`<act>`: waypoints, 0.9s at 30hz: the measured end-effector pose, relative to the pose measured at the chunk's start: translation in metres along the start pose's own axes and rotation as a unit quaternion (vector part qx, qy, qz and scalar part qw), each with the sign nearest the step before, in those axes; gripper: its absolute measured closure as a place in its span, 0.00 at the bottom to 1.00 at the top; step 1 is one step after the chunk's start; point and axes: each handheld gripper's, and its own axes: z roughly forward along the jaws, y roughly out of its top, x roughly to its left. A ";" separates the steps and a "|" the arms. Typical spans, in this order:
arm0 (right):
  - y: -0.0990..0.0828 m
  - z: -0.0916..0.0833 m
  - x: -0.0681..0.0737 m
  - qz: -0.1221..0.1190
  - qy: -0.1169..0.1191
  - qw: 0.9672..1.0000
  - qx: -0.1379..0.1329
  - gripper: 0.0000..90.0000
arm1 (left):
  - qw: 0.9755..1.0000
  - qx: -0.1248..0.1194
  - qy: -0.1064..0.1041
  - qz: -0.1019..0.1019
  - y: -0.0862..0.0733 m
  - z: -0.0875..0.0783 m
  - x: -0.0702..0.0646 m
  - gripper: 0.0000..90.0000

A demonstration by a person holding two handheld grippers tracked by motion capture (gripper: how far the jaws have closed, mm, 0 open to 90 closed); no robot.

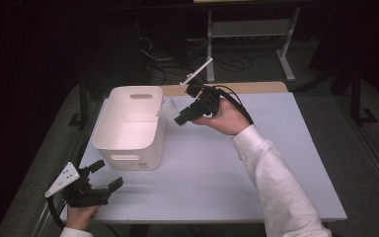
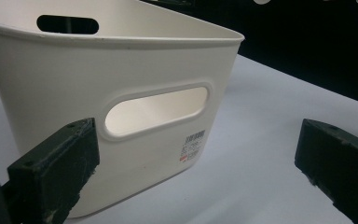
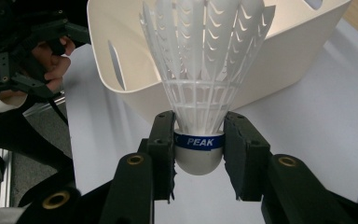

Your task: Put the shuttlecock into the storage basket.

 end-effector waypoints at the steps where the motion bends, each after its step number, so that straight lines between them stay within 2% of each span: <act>1: 0.001 0.001 -0.001 -0.008 -0.002 1.000 -0.003 0.71 | 1.000 0.002 0.000 0.002 0.000 0.000 0.000 0.00; 2: 0.002 0.001 -0.001 0.000 0.001 1.000 0.000 0.71 | 1.000 0.000 0.000 -0.001 0.000 0.000 0.000 0.00; 6: 0.006 0.002 -0.003 -0.008 0.002 1.000 -0.007 0.71 | 1.000 -0.003 -0.001 -0.004 0.000 0.000 0.000 0.00; 8: 0.008 0.003 -0.002 -0.004 0.005 1.000 -0.004 0.71 | 1.000 -0.006 0.000 -0.009 0.000 0.001 -0.001 0.00; 9: 0.009 0.003 -0.001 -0.005 0.006 1.000 -0.004 0.71 | 1.000 0.003 0.001 0.001 0.000 0.000 0.000 0.00; 14: 0.018 0.005 0.002 -0.021 0.009 1.000 -0.009 0.71 | 1.000 0.001 0.001 -0.001 0.000 0.000 0.000 0.00; 15: 0.020 0.005 0.004 -0.014 0.011 1.000 -0.006 0.71 | 1.000 0.001 0.001 -0.001 0.000 0.000 0.000 0.00; 16: 0.021 0.006 0.004 -0.021 0.010 1.000 -0.008 0.71 | 1.000 0.001 0.000 -0.001 0.000 0.000 0.000 0.00; 21: 0.030 0.011 0.010 -0.023 0.017 1.000 -0.011 0.71 | 1.000 0.002 -0.001 -0.003 0.000 0.000 0.000 0.00; 27: 0.040 0.018 0.015 -0.039 0.023 0.999 -0.010 0.71 | 1.000 0.002 -0.001 0.001 0.000 0.000 0.001 0.00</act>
